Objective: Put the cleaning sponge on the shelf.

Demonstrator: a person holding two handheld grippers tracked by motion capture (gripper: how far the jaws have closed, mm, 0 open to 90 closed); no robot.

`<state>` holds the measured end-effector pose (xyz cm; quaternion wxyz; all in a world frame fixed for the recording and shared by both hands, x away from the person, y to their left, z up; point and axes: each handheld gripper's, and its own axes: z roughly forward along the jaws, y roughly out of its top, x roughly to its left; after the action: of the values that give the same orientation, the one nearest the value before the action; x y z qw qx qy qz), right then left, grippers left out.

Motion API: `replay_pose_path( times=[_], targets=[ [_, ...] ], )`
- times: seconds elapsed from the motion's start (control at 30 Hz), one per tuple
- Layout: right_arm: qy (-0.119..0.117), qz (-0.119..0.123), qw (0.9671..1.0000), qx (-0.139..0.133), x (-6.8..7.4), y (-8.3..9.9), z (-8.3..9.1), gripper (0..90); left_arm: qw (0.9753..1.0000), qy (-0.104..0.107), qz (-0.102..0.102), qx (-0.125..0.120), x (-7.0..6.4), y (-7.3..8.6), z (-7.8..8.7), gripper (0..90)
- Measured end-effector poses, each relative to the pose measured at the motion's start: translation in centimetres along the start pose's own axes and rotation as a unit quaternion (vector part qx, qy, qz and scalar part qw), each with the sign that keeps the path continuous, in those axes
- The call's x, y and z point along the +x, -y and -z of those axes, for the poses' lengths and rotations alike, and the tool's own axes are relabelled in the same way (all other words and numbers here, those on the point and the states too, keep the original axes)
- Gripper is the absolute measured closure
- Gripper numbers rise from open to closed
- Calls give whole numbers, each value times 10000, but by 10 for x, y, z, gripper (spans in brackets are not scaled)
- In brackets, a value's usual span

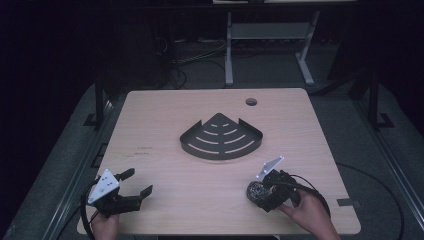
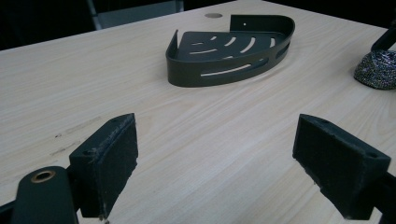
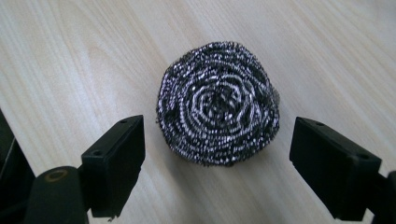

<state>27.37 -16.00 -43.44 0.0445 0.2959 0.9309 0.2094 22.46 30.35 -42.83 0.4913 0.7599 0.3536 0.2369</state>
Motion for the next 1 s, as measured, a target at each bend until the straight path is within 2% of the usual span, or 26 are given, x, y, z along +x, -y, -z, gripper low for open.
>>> replay_pose_path(
  times=[0.2,0.53,0.73,1.0],
  targets=[
    [-25,174,9997,168,2,-10,-7,179,10000,-8,4,-32,1,0,1,135],
    [-45,298,9989,354,2,-19,-16,227,10000,-10,34,-52,1,0,2,135],
    [-42,361,9985,402,3,-20,-15,315,10000,-13,22,-59,2,0,2,135],
    [-35,469,9978,478,3,-24,-12,333,10000,-14,34,-60,2,0,3,135]
  ],
)
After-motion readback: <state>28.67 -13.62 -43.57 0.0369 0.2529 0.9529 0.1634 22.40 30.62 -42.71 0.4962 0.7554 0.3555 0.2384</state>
